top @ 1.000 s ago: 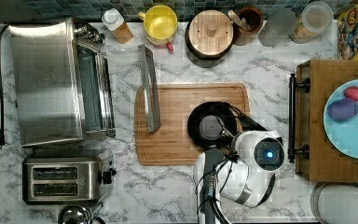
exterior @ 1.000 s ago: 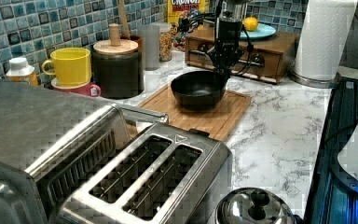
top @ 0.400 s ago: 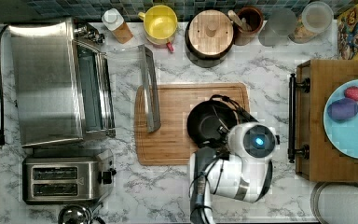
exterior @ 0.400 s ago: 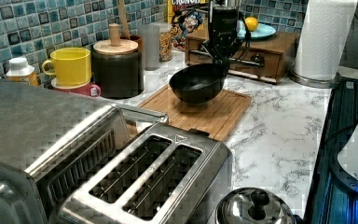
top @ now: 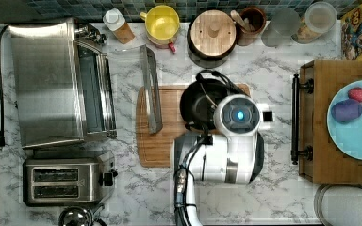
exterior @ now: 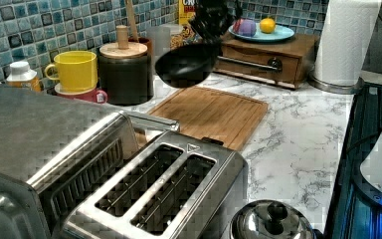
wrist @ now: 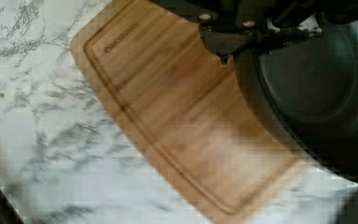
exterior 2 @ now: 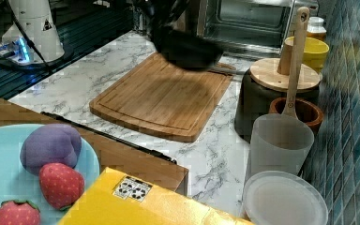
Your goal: Pick up the bowl.
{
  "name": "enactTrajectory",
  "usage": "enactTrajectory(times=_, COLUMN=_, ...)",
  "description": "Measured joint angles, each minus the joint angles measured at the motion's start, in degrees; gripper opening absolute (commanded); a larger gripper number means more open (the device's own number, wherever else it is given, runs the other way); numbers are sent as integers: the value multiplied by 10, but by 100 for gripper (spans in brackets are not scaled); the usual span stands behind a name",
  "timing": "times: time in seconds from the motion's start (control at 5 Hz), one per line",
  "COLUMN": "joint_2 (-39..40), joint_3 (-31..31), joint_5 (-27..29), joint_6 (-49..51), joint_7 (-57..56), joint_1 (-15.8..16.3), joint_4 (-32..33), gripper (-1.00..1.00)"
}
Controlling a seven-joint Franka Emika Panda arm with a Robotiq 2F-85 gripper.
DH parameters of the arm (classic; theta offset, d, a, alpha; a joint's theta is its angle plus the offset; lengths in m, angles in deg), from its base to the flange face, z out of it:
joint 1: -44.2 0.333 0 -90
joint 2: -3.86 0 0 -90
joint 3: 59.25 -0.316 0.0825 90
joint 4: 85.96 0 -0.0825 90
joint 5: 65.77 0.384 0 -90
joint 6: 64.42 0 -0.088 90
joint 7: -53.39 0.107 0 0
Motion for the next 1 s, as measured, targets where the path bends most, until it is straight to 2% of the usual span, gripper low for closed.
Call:
enactTrajectory(times=0.2, joint_2=13, joint_3=-13, joint_5=45, joint_6=88, joint_7=-125, joint_1=10, joint_4=-96, gripper=-100)
enactTrajectory(times=0.4, joint_2=16, joint_3=-27, joint_5=47, joint_6=125, joint_7=-199, joint_1=19, joint_4=-163, gripper=-100)
enactTrajectory(times=0.6, joint_2=13, joint_3=-31, joint_5=47, joint_6=123, joint_7=-200, joint_1=34, joint_4=-189, gripper=-100)
enactTrajectory(times=1.0, joint_2=17, joint_3=-40, joint_5=44, joint_6=133, joint_7=-200, joint_1=39, joint_4=-186, gripper=-100)
